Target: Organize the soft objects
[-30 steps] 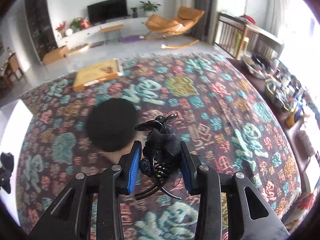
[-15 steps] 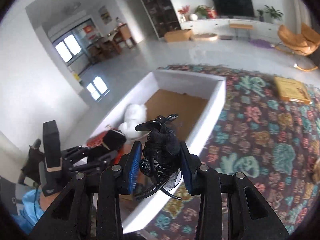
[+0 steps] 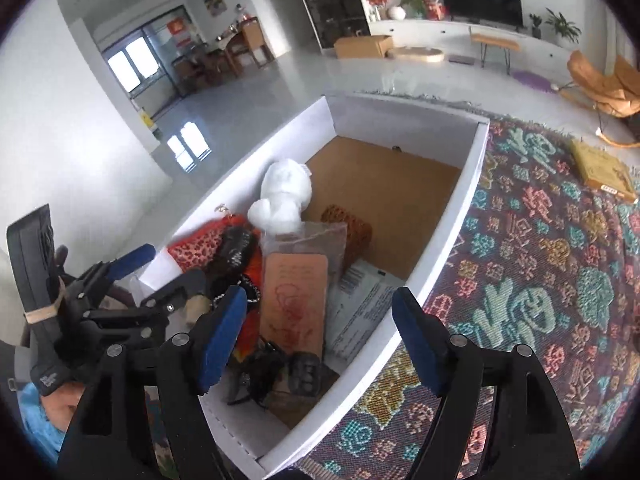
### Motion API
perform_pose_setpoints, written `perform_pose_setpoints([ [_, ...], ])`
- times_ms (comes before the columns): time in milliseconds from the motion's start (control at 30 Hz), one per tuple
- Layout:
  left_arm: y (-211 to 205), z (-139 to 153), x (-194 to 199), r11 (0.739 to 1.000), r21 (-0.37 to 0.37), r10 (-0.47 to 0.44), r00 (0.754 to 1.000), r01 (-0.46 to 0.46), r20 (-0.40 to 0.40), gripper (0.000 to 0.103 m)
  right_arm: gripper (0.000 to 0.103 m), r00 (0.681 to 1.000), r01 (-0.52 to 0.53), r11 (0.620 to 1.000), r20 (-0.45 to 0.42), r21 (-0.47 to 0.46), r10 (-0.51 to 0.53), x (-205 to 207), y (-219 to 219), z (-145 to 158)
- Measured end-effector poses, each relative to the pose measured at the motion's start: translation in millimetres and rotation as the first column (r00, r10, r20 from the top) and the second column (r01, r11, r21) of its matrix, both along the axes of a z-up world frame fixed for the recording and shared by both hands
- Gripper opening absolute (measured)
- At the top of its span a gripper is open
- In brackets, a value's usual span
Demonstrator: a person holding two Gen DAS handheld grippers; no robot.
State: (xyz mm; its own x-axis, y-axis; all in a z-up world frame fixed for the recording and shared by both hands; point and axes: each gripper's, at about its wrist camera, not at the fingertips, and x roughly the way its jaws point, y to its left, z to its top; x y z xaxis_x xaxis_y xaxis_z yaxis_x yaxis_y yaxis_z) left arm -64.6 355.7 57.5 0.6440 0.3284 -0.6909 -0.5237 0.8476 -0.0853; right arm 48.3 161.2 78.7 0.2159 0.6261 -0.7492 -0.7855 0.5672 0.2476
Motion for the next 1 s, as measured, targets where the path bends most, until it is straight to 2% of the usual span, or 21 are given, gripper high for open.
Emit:
perform_pose_setpoints([
  [100,2.6,13.0,-5.1,0.998,-0.003,0.062,0.998,-0.062,-0.009,0.096,0.078,0.999,-0.012,0.999,0.043,-0.042,0.013,-12.9,-1.5,-0.7],
  [233,-3.1,21.3,-13.6,0.998,0.033,0.055,0.998,-0.055,-0.003,0.097,0.078,0.998,-0.022,0.997,0.063,-0.074,0.026,-29.0,-7.3,-7.8],
  [333,-10.1,23.4,-20.1,0.999,0.044,0.032,0.999,-0.032,-0.01,0.097,0.078,0.998,0.014,0.996,0.061,-0.088,-0.008,-31.0,-12.3,-12.5],
  [433,-22.2,25.1,-21.8,0.988,0.147,0.055,0.998,-0.048,-0.039,0.098,0.078,0.997,0.044,0.993,0.07,-0.109,-0.037,-33.0,-15.3,-12.6],
  [533,-36.4,24.1,-17.4,0.939,0.324,0.151,0.984,-0.113,-0.095,0.099,0.079,0.996,0.057,0.989,0.082,-0.136,-0.046,-37.6,-14.8,-10.2],
  [567,-39.9,23.3,-17.3,0.926,0.356,0.173,0.979,-0.125,-0.106,0.099,0.079,0.995,0.061,0.988,0.086,-0.145,-0.049,-39.6,-13.6,-9.6],
  [600,-42.1,22.7,-17.5,0.924,0.362,0.174,0.978,-0.123,-0.112,0.099,0.079,0.995,0.063,0.987,0.089,-0.15,-0.05,-42.0,-12.7,-8.4],
  [667,-42.9,21.7,-18.5,0.944,0.313,0.153,0.98,-0.105,-0.131,0.099,0.079,0.994,0.068,0.984,0.099,-0.164,-0.052,-47.0,-11.1,-5.4],
  [767,-38.6,18.0,-17.6,0.977,0.199,0.11,0.978,-0.074,-0.179,0.099,0.08,0.992,0.084,0.978,0.108,-0.19,-0.064,-52.2,-9.3,-1.7],
  [1000,-36.5,13.1,-17.4,0.998,0.054,0.049,0.981,-0.039,-0.186,0.099,0.082,0.99,0.097,0.969,0.124,-0.226,-0.07,-54.4,-6.9,-1.5],
])
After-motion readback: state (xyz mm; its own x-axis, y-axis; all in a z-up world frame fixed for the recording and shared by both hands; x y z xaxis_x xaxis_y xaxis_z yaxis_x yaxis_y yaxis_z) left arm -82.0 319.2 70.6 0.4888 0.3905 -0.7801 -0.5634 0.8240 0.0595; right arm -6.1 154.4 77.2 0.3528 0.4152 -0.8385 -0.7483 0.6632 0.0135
